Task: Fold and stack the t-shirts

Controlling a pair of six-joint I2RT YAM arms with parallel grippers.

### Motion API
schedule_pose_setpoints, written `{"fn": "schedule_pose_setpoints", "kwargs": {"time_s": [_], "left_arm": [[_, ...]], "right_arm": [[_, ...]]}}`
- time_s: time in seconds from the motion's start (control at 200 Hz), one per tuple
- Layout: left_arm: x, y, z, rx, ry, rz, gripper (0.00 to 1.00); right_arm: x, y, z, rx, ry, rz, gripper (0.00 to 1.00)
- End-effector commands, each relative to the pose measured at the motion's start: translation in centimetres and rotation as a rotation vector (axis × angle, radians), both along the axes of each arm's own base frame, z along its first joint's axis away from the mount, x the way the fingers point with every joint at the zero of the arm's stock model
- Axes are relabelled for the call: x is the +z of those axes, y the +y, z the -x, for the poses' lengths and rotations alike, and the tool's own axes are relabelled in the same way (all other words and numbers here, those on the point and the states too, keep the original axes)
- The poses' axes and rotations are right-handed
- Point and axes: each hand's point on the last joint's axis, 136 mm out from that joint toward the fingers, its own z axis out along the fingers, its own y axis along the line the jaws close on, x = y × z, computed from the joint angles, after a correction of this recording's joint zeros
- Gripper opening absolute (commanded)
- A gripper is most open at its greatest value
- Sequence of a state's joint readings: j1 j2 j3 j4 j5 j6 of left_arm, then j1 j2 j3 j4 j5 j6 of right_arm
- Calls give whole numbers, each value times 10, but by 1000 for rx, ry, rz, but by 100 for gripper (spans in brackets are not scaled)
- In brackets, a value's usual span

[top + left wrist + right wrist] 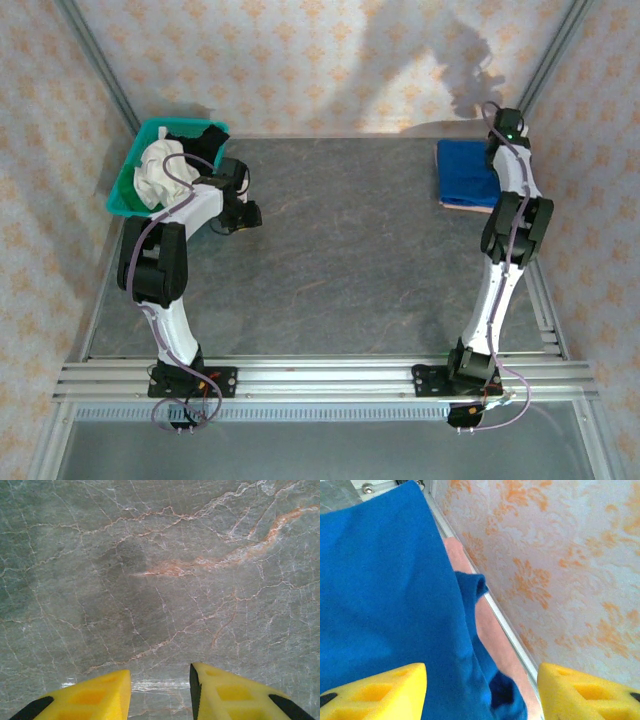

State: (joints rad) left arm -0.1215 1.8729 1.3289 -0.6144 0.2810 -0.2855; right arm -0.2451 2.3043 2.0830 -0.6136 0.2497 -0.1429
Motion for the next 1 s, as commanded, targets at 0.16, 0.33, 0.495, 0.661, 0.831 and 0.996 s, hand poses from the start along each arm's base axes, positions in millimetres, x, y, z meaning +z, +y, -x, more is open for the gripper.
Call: {"fn": "schedule_pose_setpoints", "kwargs": {"time_s": [0.16,0.33,0.495,0.661,0.831,0.996], "left_arm": [[17,-1,-2,-16,-26,17,37],[15,-2,-1,-19,-28,25,37],[15,-3,-1,-23,-28,28,37],[15,-4,-1,-21,-32,35,37],[32,-8,-5,-9,-111,69,38],[63,-9,-7,5,-257,104,42]], "right_arm": [[15,44,-6,52,-239,-265,47],[-44,44,19,-98,-156,-347,47],[-68,45,29,-186,-113,-393,48],[-28,43,17,-192,-192,-398,57],[-15,35,8,-200,-251,-363,58],[-65,31,3,-230,-143,-363,61]]}}
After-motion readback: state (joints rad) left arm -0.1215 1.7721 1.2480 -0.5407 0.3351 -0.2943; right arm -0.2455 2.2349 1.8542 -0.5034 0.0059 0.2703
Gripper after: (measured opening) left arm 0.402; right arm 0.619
